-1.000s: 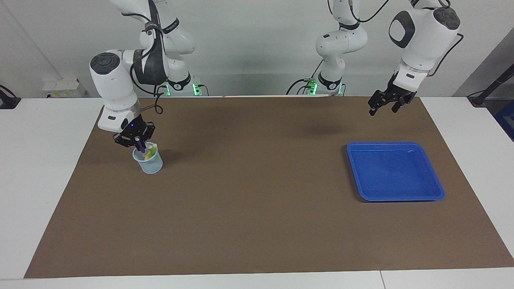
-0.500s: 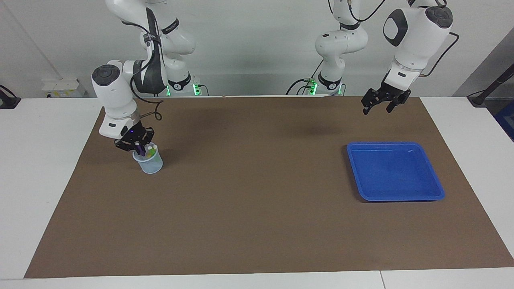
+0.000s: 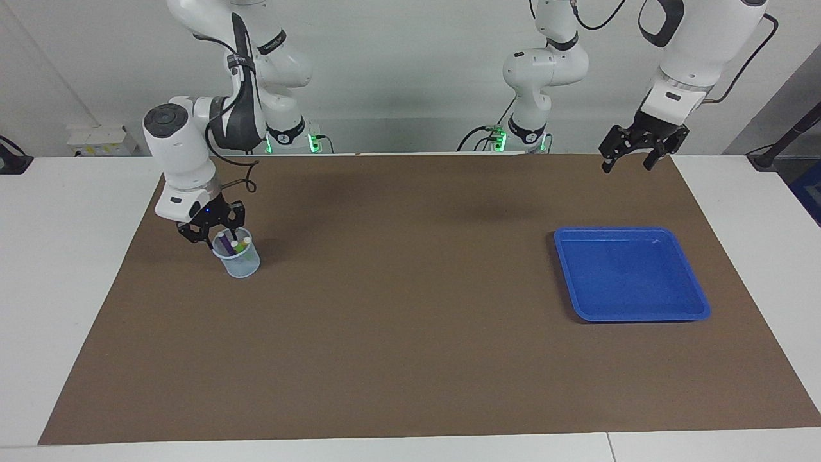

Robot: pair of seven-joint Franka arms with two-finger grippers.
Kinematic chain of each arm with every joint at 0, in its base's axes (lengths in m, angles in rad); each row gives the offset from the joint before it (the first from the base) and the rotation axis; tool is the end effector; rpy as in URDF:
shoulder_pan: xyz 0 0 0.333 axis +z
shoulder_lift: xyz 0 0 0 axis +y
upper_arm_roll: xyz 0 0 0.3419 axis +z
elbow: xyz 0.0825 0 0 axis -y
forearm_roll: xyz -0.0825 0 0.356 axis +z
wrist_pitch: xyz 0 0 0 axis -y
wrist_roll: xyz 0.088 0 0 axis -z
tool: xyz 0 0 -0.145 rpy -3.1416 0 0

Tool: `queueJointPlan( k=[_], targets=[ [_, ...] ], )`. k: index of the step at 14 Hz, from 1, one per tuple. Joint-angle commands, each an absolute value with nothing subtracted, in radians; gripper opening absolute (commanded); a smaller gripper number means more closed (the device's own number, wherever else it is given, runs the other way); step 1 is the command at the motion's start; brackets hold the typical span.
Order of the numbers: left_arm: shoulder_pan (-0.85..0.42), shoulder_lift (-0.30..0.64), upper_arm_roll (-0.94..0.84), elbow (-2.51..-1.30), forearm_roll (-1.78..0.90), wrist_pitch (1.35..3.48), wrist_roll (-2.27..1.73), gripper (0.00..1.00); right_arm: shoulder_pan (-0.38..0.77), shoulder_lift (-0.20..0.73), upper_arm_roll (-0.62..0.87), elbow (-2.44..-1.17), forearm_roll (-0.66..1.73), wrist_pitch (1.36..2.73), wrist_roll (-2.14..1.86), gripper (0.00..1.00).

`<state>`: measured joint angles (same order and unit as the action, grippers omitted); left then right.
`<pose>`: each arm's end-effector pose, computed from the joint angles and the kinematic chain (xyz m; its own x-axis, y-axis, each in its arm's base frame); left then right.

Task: Transfer and insert pens with both arms
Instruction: 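Lower the purple pen into the clear cup with the right gripper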

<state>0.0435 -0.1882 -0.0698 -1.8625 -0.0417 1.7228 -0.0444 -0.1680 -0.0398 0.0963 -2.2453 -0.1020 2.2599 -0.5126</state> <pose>0.4744 -0.0207 0.5888 0.9986 0.0250 0.0467 0.0236 -0.9993 0.0305 0.4987 -0.0413 0.3934 0.8757 0.4828 0.0026 0.4801 -0.8715 0.0999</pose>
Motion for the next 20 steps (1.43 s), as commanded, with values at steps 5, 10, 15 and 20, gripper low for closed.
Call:
queueJointPlan(
  k=[5, 10, 15, 20],
  targets=[
    [0.02, -0.1, -0.054, -1.77, -0.012, 1.684, -0.054, 1.0, -0.172, -0.057, 0.118, -2.111, -0.025, 2.074, -0.515, 0.71],
    [0.02, -0.081, -0.057, -1.68, -0.009, 1.635, -0.052, 1.0, -0.167, -0.067, 0.141, -2.005, -0.014, 1.916, -0.469, 0.76],
    [0.02, -0.083, -0.066, -1.683, -0.011, 1.597, -0.051, 1.0, -0.167, -0.077, 0.209, -1.864, -0.014, 1.729, -0.347, 0.76],
    [0.021, -0.08, -0.055, -1.681, -0.011, 1.595, -0.051, 1.0, -0.128, -0.095, 0.201, -1.809, 0.002, 1.652, -0.275, 0.82]
  ],
)
